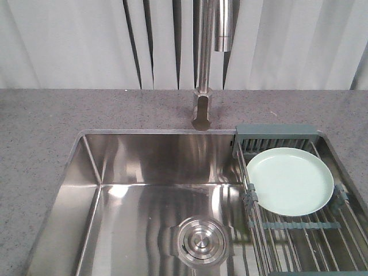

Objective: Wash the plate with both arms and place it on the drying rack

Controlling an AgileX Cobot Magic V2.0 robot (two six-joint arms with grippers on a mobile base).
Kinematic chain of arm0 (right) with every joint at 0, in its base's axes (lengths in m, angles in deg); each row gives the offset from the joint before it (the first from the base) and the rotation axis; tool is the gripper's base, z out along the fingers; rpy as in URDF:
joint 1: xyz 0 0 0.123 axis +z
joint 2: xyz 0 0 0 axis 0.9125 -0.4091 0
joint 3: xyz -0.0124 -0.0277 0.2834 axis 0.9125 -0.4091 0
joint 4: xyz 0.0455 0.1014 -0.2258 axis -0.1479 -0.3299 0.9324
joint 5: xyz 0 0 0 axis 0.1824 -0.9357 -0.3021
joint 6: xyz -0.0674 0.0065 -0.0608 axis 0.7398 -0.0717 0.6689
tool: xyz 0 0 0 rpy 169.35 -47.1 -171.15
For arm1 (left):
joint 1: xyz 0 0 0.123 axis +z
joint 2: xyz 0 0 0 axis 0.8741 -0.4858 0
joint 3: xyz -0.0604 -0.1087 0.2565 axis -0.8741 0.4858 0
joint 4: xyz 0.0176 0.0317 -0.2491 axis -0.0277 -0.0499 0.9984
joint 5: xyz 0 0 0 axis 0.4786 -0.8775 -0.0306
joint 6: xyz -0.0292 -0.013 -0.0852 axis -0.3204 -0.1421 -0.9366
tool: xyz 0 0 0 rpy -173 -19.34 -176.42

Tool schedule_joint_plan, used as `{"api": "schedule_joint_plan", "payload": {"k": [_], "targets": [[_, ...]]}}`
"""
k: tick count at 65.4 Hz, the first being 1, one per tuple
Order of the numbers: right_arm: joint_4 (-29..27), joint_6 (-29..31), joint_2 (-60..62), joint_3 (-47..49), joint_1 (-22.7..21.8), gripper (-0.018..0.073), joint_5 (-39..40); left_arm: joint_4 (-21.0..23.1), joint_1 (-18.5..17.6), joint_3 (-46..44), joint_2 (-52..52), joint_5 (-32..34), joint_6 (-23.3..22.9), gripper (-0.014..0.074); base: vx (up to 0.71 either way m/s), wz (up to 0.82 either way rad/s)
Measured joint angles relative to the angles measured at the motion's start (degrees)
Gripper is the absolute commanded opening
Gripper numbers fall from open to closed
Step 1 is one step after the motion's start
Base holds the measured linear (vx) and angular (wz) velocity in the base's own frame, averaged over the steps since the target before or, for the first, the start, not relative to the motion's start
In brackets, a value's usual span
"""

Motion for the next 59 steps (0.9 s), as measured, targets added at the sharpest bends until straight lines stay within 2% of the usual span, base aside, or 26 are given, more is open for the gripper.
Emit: {"api": "schedule_joint_plan", "payload": {"k": [14,35,53,59], "targets": [[0.0,0.0,0.8,-3.3,0.0,-0.0011,0.4,0.0,0.0,0.0,0.0,-0.1,0.0,0.0004,0.0,0.0],[1.4,0.0,11.1,-18.2,0.0,-0.0011,-0.6,0.0,0.0,0.0,0.0,-0.1,0.0,0.0004,0.0,0.0],[1.3,0.0,12.5,-17.3,0.0,-0.0011,-0.5,0.0,0.0,0.0,0.0,-0.2,0.0,0.0004,0.0,0.0],[1.6,0.0,12.5,-17.3,0.0,-0.0011,1.9,0.0,0.0,0.0,0.0,-0.2,0.0,0.0004,0.0,0.0]]}}
